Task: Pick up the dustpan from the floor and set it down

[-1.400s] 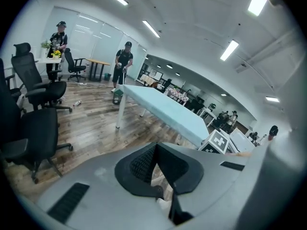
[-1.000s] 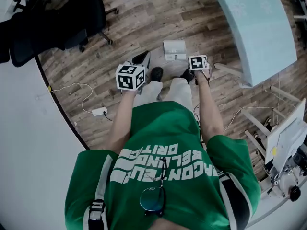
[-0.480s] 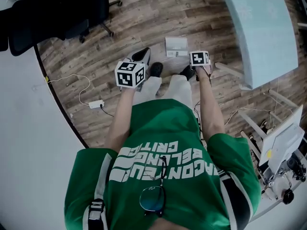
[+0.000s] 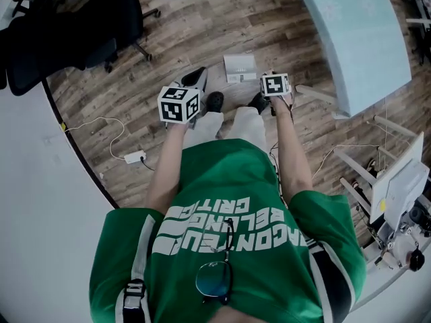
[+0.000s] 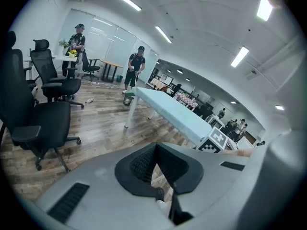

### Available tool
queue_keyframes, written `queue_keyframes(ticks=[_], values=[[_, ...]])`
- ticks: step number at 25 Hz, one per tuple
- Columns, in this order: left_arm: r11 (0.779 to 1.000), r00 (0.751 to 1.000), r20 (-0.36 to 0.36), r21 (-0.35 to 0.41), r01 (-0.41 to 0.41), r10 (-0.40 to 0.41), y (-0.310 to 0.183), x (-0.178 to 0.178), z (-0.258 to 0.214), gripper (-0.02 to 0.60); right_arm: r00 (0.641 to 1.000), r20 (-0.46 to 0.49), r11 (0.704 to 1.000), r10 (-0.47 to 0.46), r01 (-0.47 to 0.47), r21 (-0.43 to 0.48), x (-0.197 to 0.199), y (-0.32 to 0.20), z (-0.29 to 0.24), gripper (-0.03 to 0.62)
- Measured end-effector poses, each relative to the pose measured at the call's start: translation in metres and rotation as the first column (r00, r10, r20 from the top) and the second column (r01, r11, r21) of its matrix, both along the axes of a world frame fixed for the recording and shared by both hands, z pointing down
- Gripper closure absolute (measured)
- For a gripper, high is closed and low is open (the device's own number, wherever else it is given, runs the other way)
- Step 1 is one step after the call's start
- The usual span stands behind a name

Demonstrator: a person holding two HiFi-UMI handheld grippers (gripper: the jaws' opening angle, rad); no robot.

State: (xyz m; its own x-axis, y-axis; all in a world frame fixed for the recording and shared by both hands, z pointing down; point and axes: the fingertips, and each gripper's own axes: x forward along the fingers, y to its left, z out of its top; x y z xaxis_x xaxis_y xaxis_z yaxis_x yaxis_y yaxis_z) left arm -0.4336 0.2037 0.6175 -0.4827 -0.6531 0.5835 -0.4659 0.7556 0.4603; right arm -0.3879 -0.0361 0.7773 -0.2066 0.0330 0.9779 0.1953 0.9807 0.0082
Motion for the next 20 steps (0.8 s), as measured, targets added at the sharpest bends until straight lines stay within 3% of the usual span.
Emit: queue_keyframes(ticks=[11, 18, 20], values=[[0.992, 0.993, 0.055, 0.059, -0.110, 0.107, -0.025, -0.002, -0.018, 0.578, 0.980, 0.191, 0.997, 0.064, -0.069, 0.020, 0.016, 0.002, -0.063, 0.464], [0.982, 0.984, 0.083, 0.098, -0.164, 0.156, -0.040, 0.008, -0.031, 0.578, 0.902, 0.408, 0.988, 0.139, -0.157, 0.011, 0.034, -0.001, -0.131, 0.467], [0.977, 0.981, 0.092, 0.112, -0.183, 0.173, -0.049, 0.013, -0.037, 0.578, 0.874, 0.454, 0.983, 0.173, -0.185, -0.018, 0.043, -0.005, -0.149, 0.498]])
